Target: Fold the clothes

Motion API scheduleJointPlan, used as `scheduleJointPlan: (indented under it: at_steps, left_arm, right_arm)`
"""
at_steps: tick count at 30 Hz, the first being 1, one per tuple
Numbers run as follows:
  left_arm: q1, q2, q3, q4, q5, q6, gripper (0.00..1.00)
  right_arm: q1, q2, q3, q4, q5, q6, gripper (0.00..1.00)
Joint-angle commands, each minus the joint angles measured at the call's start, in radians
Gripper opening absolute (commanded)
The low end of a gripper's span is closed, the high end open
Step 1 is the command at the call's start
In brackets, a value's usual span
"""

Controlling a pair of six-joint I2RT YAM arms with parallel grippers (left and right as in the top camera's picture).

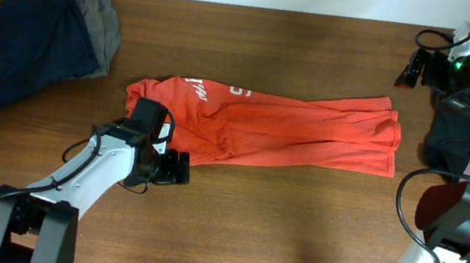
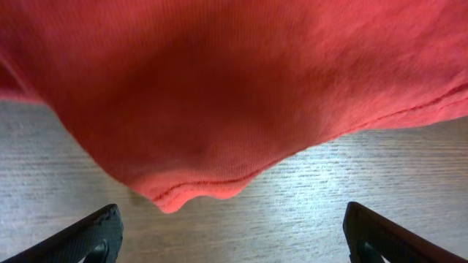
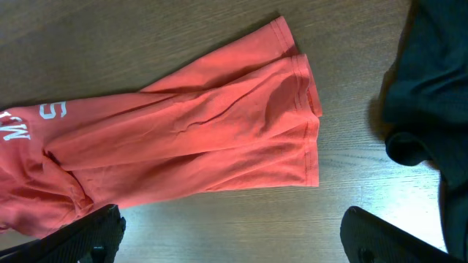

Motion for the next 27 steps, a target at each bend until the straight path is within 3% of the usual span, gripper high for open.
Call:
scheduleJointPlan:
  at_steps: [1, 11, 17, 23, 27]
  left_arm:
    - [0.006, 0.010, -0.006, 0.017, -0.008, 0.053, 0.96]
    - [0.030, 0.089, -0.006, 0.085, -0.019, 0.053, 0.93]
    - [0.030, 0.089, -0.006, 0.084, -0.015, 0.052, 0.54]
    - [0.030, 0.067, -0.002, 0.056, -0.015, 0.052, 0.38]
    - [0.030, 0.006, 0.031, -0.007, -0.016, 0.052, 0.18]
  right_arm:
    - [-0.002, 0.000, -0.006, -0.007, -0.009, -0.011, 0.99]
    - [-0.002, 0.000, -0.006, -0.008, -0.009, -0.011, 0.99]
    - [-0.002, 0.000, -0.006, -0.008, -0.009, -0.011, 0.99]
    - [-0.002, 0.000, -0.006, -0.007, -0.009, -0.011, 0.99]
    - [-0.002, 0.000, -0.022, 0.004, -0.009, -0.011, 0.99]
